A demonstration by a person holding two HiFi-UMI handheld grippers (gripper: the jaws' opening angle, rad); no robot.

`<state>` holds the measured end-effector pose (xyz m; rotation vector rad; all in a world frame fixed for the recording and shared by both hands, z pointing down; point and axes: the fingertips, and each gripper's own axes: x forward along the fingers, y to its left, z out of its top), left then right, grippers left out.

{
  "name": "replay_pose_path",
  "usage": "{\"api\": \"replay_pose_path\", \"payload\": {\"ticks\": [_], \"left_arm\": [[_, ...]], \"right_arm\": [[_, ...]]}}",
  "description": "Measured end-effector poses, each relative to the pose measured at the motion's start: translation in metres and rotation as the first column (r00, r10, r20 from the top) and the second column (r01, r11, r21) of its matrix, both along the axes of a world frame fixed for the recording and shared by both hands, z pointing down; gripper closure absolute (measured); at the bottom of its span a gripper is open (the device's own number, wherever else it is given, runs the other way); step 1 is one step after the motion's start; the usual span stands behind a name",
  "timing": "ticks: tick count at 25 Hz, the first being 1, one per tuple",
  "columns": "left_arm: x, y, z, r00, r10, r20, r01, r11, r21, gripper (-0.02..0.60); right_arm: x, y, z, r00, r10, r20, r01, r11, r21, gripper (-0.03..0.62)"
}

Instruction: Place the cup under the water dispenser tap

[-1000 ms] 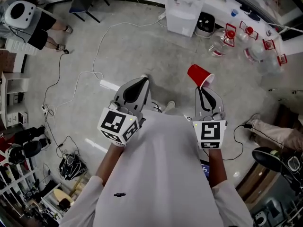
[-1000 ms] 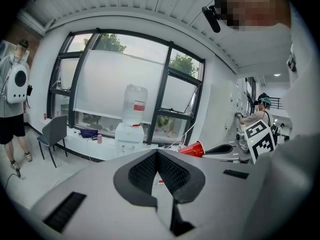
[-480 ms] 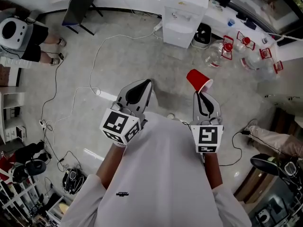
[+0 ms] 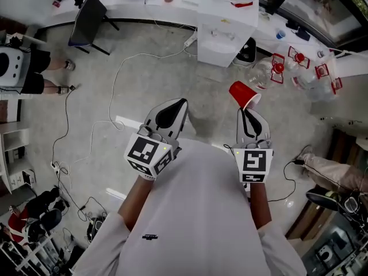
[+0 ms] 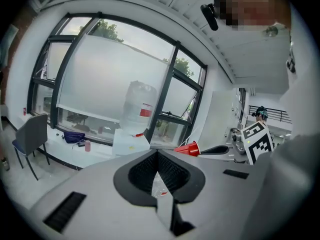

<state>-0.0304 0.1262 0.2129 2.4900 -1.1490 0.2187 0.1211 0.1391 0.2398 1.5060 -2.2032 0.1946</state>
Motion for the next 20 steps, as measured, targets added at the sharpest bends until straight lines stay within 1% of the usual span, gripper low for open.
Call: {"api": "replay_pose_path", "payload": {"ticks": [6, 11, 16, 20], "left_arm": [[-0.027, -0.053, 0.003, 0.999, 0.044, -0.015, -0.045, 0.999, -0.012, 0.581], [-0.040, -0.088, -0.004, 0.997, 0.072, -0.021, -0.072, 0.997, -0.008, 0.581], [-0.047, -0.103, 0.000, 0.997, 0.071, -0.027, -0.072, 0.997, -0.017, 0.581], [-0.041, -0.113, 0.004, 0.998, 0.063, -0.028, -0.064, 0.997, -0.038, 0.581]], "right_arm": [[-0.024, -0.045, -0.002, 0.999, 0.042, -0.026, -0.042, 0.999, -0.007, 0.572], [-0.040, -0.080, -0.007, 0.997, 0.069, -0.034, -0.069, 0.998, -0.005, 0.572], [-0.049, -0.099, -0.007, 0.997, 0.050, -0.052, -0.050, 0.999, -0.005, 0.572], [-0.043, -0.113, -0.005, 0.997, 0.034, -0.064, -0.035, 0.999, -0.018, 0.572]]}}
